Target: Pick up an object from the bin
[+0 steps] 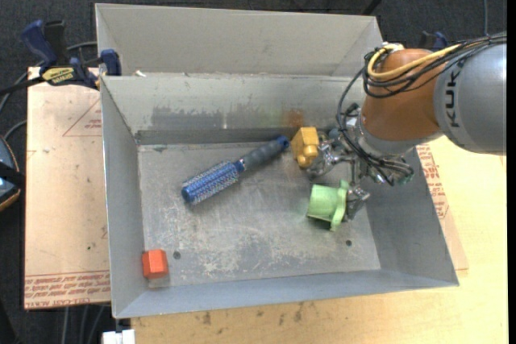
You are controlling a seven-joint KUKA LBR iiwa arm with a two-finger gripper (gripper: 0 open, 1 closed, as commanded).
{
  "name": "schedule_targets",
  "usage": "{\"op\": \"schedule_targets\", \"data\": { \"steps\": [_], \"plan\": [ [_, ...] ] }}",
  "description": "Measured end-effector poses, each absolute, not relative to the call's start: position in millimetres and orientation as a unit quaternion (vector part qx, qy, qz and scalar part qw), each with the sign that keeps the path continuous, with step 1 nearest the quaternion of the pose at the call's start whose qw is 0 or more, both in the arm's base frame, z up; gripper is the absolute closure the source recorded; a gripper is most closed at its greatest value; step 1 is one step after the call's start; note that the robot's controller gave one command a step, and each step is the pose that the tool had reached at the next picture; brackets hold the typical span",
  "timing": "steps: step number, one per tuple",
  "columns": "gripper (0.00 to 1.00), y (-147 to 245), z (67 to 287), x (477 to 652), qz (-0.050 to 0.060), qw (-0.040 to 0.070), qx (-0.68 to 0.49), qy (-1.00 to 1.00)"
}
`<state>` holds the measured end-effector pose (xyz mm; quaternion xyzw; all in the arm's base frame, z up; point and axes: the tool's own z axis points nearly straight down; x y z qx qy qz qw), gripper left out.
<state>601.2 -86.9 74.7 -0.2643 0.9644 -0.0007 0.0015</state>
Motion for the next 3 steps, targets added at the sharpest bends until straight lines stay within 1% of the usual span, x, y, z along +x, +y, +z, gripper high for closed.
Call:
{"op": "schedule_targets", "data": {
  "steps": [1,2,3],
  "plan": [
    [1.0,-87.5,78.0,603.2,-0.002,0.004,-0.264,0.965],
    [1.0,-84.5,191.0,617.7,-0.002,0.005,-0.338,0.941],
    [1.0,-35.8,276.8,609.5,-0.001,0.004,-0.479,0.878]
  ]
}}
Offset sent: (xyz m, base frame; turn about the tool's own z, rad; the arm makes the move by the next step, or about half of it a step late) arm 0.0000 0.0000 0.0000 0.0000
